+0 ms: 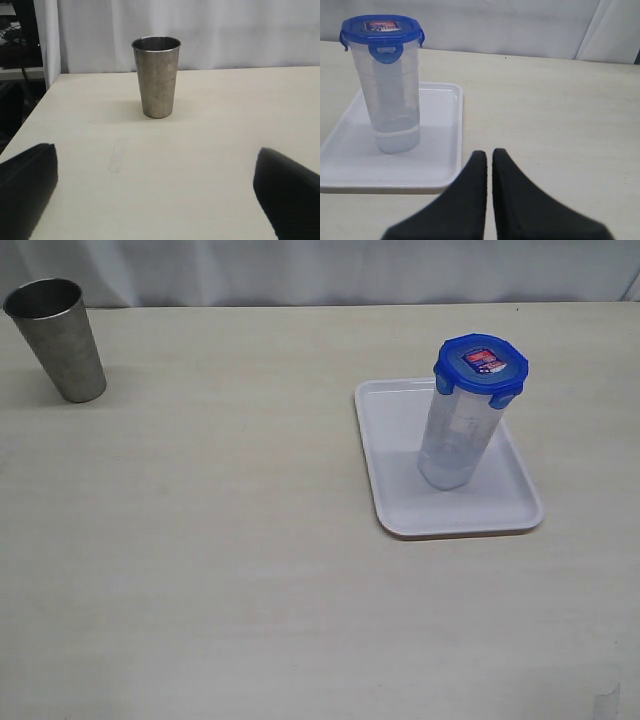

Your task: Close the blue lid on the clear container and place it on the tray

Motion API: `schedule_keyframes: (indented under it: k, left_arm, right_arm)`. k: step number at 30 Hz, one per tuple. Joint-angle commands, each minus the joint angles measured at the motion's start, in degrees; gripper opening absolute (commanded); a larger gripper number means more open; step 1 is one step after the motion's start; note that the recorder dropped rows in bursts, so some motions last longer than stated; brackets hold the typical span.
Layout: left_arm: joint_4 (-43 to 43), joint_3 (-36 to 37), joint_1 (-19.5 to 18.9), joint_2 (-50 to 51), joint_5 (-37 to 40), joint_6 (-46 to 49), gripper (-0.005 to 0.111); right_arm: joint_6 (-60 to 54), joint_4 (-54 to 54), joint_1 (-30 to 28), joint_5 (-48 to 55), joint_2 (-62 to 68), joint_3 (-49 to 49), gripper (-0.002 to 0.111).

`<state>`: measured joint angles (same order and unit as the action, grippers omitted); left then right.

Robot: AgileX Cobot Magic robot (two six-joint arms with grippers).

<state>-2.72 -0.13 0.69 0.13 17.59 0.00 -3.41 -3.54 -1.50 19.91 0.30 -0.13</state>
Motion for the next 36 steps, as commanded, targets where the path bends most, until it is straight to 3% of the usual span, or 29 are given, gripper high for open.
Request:
schedule_keyframes:
  k: [1,25,28,34,36]
  left_arm:
    - [-0.2,0.1,-0.3,-0.1,0.2,0.0,0.103]
    - [-1.3,0.1,-0.3,-0.1,0.5,1.9,0.100]
    - [-1.4,0.1,-0.3,-0.1,0.8,1.9,0.082]
    - [-1.6,0.1,-0.3,-0.1,1.2,6.9,0.018]
    - [-1.6,0.1,-0.3,-0.1,1.2,7.4,0.002]
  right_arm:
    - [-0.2,0.1,-0.3,-0.3,-0.3,0.1,0.004]
    - [-0.2,0.1,-0.3,-0.3,-0.3,0.1,0.004]
    - [-0.2,0.1,-0.3,-0.3,-0.3,0.1,0.004]
    - [-0.2,0.1,-0.3,-0.3,-0.3,0.1,0.004]
    - [-0.2,0.1,-0.3,-0.3,-0.3,0.1,0.004]
